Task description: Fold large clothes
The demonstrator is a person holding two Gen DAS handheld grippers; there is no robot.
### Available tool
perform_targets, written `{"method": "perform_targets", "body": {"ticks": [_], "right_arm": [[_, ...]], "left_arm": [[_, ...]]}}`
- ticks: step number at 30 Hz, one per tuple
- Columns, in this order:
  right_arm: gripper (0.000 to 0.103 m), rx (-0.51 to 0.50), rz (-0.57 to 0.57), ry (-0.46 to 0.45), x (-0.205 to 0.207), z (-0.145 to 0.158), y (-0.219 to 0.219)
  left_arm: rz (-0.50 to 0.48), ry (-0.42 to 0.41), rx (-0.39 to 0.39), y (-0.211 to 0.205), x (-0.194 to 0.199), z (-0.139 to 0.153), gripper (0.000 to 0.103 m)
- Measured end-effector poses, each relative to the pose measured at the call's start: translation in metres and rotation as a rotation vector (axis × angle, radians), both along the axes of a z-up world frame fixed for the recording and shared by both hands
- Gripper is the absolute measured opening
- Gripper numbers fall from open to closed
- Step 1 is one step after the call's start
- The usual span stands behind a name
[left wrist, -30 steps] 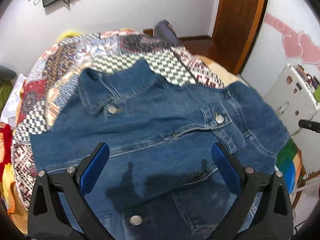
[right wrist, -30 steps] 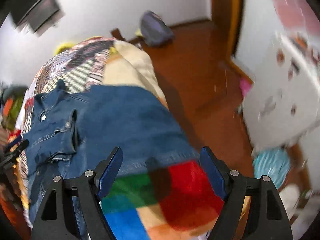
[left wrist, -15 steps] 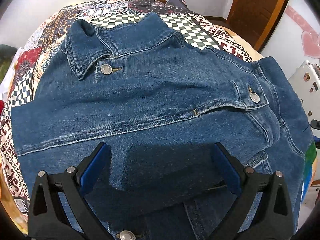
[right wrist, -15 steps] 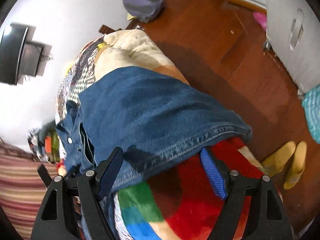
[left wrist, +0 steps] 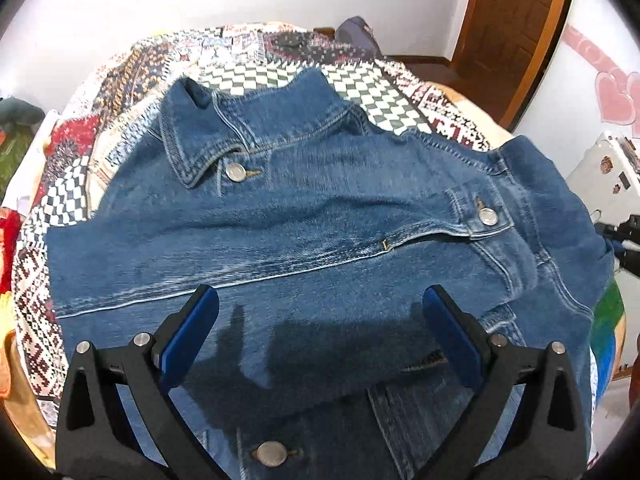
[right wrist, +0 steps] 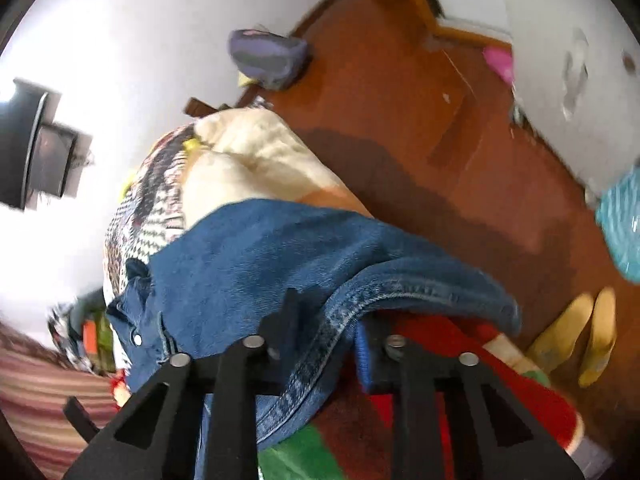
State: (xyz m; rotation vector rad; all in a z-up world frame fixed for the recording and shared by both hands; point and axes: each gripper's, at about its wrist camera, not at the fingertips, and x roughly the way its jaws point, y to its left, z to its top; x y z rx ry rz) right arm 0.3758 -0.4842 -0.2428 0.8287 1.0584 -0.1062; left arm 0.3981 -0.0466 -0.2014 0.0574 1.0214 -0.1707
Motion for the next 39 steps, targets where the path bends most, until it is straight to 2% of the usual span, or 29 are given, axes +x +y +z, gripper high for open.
{"method": "perform_targets", "body": {"ticks": [6,12,16,19,22,25,29,34,39], "right_arm": [[0.015,-0.108,0.066,-0.157,0.009,0.065,0.029],[0.012,-0.165,0.203,-0.315,0.022,0.133,0.089],[0.01,-0.201,0.312,-0.38,0.035,0.167,0.142],[0.01,-0.2,0.393,-0.391,0.047,0.177,0.187],[0.01,-0.212,0.473,-0.367,0.053,0.169,0.233],[0.01,-0.204,0.544,-0.311,0.053,0.145,0.272],[0.01,-0.174,0.624,-0.183,0.054,0.099,0.312],[0.011,-0.204,0.703,-0.054,0.045,0.053,0.341],[0.011,-0.202,0.744,0.035,0.029,0.022,0.346]], "left_arm": [[0.014,-0.069,0.0,0.015,-0.015,0.024,0.103],[0.029,-0.119,-0.032,0.036,-0.031,0.046,0.103],[0.041,-0.149,-0.059,0.052,-0.041,0.06,0.103],[0.045,-0.176,-0.07,0.066,-0.05,0.069,0.103],[0.039,-0.185,-0.08,0.08,-0.058,0.072,0.103],[0.032,-0.18,-0.078,0.09,-0.066,0.071,0.103],[0.033,-0.17,-0.059,0.101,-0.076,0.064,0.103],[0.035,-0.165,-0.053,0.113,-0.089,0.06,0.103],[0.028,-0.172,-0.056,0.112,-0.098,0.064,0.103]]}}
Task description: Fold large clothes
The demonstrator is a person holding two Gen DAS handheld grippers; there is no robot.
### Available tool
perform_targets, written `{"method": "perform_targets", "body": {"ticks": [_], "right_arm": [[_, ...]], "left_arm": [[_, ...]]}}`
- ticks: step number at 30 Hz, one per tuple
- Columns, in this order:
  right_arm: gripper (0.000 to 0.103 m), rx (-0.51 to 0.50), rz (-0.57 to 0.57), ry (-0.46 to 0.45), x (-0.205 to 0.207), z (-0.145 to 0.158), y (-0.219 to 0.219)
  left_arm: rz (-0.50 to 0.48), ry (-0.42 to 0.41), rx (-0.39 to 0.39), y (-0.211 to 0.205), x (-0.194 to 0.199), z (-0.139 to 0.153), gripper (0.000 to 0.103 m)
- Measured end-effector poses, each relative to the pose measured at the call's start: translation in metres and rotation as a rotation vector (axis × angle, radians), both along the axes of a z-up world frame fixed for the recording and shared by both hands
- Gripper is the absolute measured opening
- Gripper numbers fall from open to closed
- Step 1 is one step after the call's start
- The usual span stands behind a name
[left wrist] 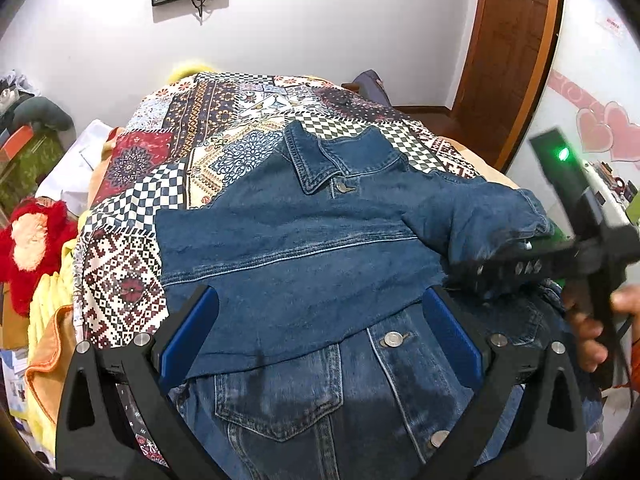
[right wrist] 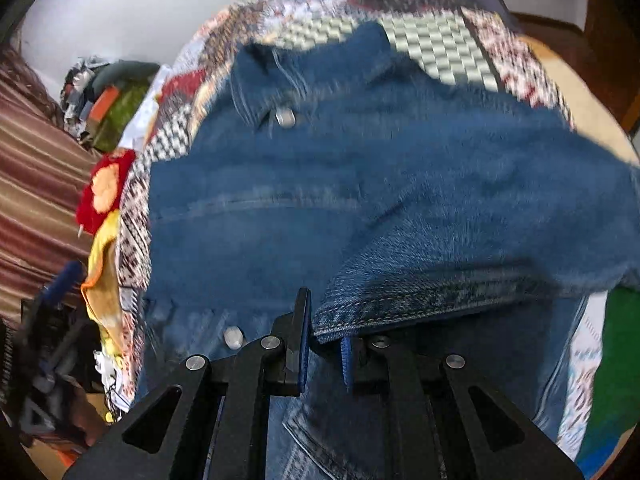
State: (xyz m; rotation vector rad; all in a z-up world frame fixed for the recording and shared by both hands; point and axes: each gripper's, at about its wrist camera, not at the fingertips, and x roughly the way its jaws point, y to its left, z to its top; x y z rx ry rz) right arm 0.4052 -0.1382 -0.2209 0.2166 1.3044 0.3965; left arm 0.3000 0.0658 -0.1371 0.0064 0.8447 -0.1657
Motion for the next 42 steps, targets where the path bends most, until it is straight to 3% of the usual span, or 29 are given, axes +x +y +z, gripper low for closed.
{"method": "perform_targets", "body": {"ticks": [5,12,17,23,27,31,35,38,42], "right_arm": [[0.011,-0.05,0.059,0.05,-0.017,-0.008,-0.001],[0.011,-0.019,0.152,0.025,-0.045,0.021,-0.014],[0.011,0.001,0.058,-0.118,-0.053,0.065,-0.059],[0.011,-0.147,-0.085,-0.297,-0.061,0.108,-0.13],[0.011,-0.22,-0.171,-0.355,-0.07,0.12,-0.177],[0.011,-0.2,-0.244,-0.331,-0.076,0.11,-0.217],[0.011,-0.125,-0.333,-0.259,-0.081,0.082,-0.252],[0.011,-0.054,-0.396,-0.196,-0.083,0.057,-0.273],[0.011,-0.038,-0.442,-0.136,-0.084,0.029,-0.286]], "left_arm": [[-0.018,-0.017,0.017,-0.01,-0.007,0.008,0.103],[-0.058,-0.031,0.029,-0.034,-0.012,0.021,0.103],[-0.117,-0.025,0.035,-0.063,-0.002,0.03,0.103],[-0.233,-0.015,0.043,-0.122,0.025,0.033,0.103],[-0.316,0.039,0.054,-0.174,0.052,0.019,0.103],[-0.425,0.136,0.073,-0.232,0.078,-0.006,0.103],[-0.554,0.252,0.096,-0.283,0.094,-0.039,0.103],[-0.574,0.317,0.114,-0.307,0.105,-0.062,0.103],[-0.558,0.337,0.168,-0.322,0.118,-0.082,0.102]]}}
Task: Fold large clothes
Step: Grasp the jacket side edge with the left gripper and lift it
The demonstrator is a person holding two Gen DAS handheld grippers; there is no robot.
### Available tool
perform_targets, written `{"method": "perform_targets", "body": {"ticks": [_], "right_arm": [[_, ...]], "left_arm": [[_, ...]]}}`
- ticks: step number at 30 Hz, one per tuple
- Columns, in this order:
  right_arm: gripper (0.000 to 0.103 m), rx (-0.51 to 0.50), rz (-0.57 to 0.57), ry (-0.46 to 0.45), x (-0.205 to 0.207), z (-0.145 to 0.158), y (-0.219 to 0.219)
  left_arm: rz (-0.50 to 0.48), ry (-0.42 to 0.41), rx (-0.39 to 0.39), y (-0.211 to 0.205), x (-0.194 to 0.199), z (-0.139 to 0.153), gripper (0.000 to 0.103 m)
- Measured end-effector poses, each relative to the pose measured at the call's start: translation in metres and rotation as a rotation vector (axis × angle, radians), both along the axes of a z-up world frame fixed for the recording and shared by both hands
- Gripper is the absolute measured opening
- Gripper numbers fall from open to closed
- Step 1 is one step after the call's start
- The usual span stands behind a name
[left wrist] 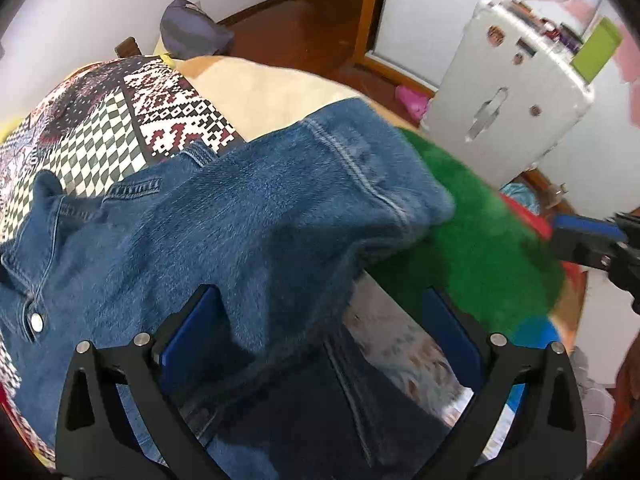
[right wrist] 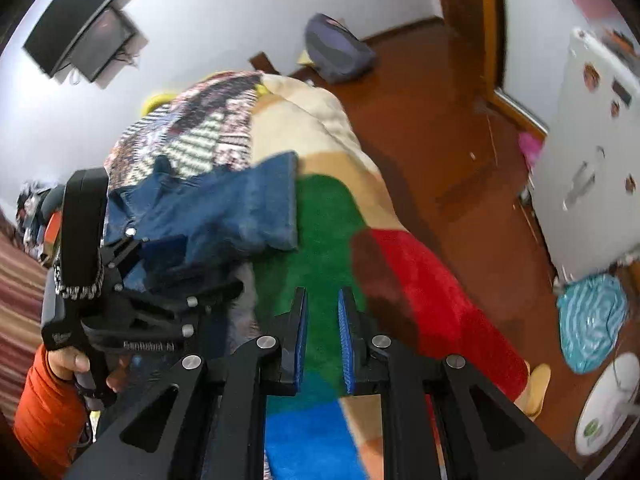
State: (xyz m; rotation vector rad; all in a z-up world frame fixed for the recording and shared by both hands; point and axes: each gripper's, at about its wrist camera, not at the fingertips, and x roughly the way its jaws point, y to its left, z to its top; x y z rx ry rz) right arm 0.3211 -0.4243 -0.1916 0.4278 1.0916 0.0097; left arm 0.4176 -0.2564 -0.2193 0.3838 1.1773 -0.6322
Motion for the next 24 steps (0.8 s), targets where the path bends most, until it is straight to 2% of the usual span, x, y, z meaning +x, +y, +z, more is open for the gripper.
{"method": "perform_targets", "body": {"ticks": [2,4,6,7,9,10,12,13,15,19,24], "right_arm": [[0.011,0.004,-0.007,0.021,-0.001,-0.01,-0.005],[0.011,0.011,-0.007,0.039,0.0,-0.018,-0.007],[0.011,0.017,-0.011,0.044,-0.001,-0.022,-0.008],[0.011,0.012,-0.011,0.041,-0.001,-0.021,-0.007],[0.011,0.005,-0.002,0.036,0.001,-0.018,-0.002],[0.011,0.006,0.007,0.032,0.002,-0.017,0.001],[0.011,0.008,0.023,0.032,0.005,-0.016,0.007],[0.011,0.006,0.029,0.033,0.006,-0.015,0.011],[0.011,-0.001,0.046,0.035,0.009,-0.013,0.018],[0.011,-0.013,0.09,0.019,0.015,-0.004,0.036],[0.011,-0.059,0.15,-0.008,0.028,0.012,0.065]], "left_arm": [[0.007,0.006,0.005,-0.003,0.005,-0.006,0.102],[0.019,-0.025,0.033,-0.005,0.006,-0.009,0.094],[0.03,-0.065,0.071,-0.006,0.005,-0.01,0.076],[0.034,-0.076,0.071,-0.004,0.005,-0.009,0.072],[0.054,-0.094,0.069,0.005,0.007,-0.004,0.05],[0.061,-0.088,0.051,0.011,0.009,0.001,0.046],[0.096,-0.059,-0.021,0.026,0.015,0.012,0.024],[0.118,-0.04,-0.06,0.033,0.018,0.018,0.019],[0.158,-0.036,-0.108,0.049,0.025,0.03,0.015],[0.199,-0.104,-0.166,0.078,0.023,0.062,0.013],[0.269,-0.189,-0.264,0.137,0.018,0.109,0.012]]}}
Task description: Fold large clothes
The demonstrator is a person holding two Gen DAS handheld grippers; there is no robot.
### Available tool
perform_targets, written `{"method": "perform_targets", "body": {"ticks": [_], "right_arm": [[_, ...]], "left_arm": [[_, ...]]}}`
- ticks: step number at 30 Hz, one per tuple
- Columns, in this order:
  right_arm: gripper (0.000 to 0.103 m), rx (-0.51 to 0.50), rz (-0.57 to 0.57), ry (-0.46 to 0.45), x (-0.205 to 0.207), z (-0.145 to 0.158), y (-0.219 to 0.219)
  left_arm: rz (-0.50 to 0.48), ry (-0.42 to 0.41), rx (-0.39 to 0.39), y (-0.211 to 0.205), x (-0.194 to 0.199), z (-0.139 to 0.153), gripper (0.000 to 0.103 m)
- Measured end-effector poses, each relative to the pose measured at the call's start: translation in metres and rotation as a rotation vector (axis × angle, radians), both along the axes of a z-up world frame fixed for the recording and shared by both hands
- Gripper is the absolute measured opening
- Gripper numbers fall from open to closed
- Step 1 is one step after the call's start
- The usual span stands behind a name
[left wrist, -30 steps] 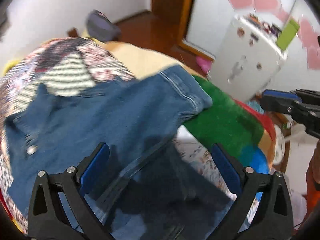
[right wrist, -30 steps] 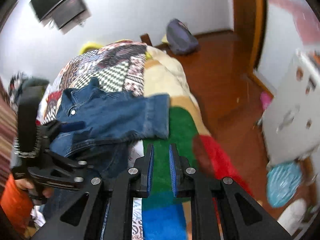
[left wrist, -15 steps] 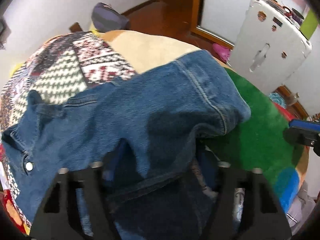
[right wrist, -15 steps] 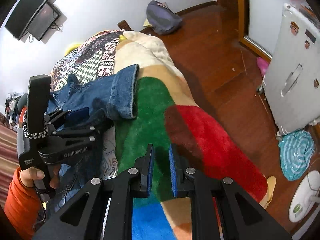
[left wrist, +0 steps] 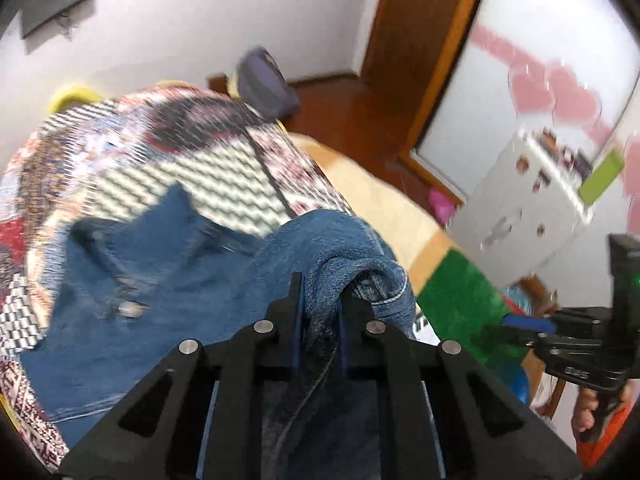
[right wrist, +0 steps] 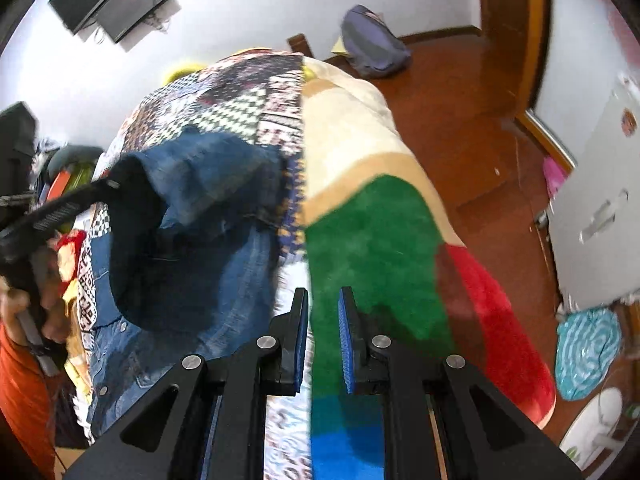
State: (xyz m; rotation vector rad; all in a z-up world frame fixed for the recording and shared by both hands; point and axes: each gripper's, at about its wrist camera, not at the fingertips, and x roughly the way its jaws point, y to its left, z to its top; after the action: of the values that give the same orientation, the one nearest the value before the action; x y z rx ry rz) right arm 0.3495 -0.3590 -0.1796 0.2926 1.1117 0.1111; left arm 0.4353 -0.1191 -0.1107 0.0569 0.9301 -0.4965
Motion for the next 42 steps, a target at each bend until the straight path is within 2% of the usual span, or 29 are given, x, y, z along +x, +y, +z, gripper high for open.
{"method": "perform_targets", "body": {"ticks": [4,8,12,17,20,22,23,24,27,31,32,35,39,42], "right_arm": [[0.011,-0.037,0.065,-0.006,0.015,0.008,0.031],[0.011,-0.097,0.157,-0.015,0.032,0.011,0.072],[0.011,-0.137,0.223,0.012,0.052,-0.005,0.108],[0.011,-0.289,0.289,0.118,0.07,-0.053,0.139],[0.011,-0.313,0.31,0.088,0.065,-0.055,0.138],[0.011,-0.376,0.324,0.08,0.061,-0.054,0.138],[0.011,-0.393,0.333,0.074,0.059,-0.054,0.138],[0.011,-0.411,0.341,0.067,0.056,-0.055,0.139],[0.011,-0.499,0.366,0.049,0.046,-0.054,0.146],[0.014,-0.642,0.377,0.037,0.031,-0.058,0.149],[0.015,-0.636,0.381,0.027,0.027,-0.058,0.147],[0.015,-0.592,0.379,0.037,0.021,-0.061,0.137],[0.015,-0.54,0.358,0.043,0.02,-0.057,0.129],[0.015,-0.524,0.362,0.043,0.017,-0.056,0.127]], "left_arm": [[0.067,-0.072,-0.052,0.059,-0.009,0.031,0.012],[0.144,-0.102,-0.06,0.114,-0.018,0.034,0.012],[0.205,-0.061,-0.065,0.158,-0.033,0.007,0.012],[0.273,0.059,-0.058,0.201,-0.053,-0.051,0.012],[0.307,0.165,-0.1,0.225,-0.063,-0.092,0.013],[0.309,0.202,-0.099,0.232,-0.072,-0.111,0.018],[0.314,0.208,-0.087,0.231,-0.077,-0.117,0.024],[0.318,0.207,-0.085,0.232,-0.082,-0.12,0.025],[0.358,0.195,-0.153,0.24,-0.097,-0.124,0.025],[0.385,0.205,-0.191,0.249,-0.108,-0.128,0.025],[0.388,0.209,-0.185,0.25,-0.108,-0.129,0.026],[0.414,0.201,-0.13,0.252,-0.118,-0.131,0.039],[0.453,0.213,-0.111,0.263,-0.129,-0.133,0.042],[0.461,0.233,-0.154,0.272,-0.135,-0.135,0.043]]}}
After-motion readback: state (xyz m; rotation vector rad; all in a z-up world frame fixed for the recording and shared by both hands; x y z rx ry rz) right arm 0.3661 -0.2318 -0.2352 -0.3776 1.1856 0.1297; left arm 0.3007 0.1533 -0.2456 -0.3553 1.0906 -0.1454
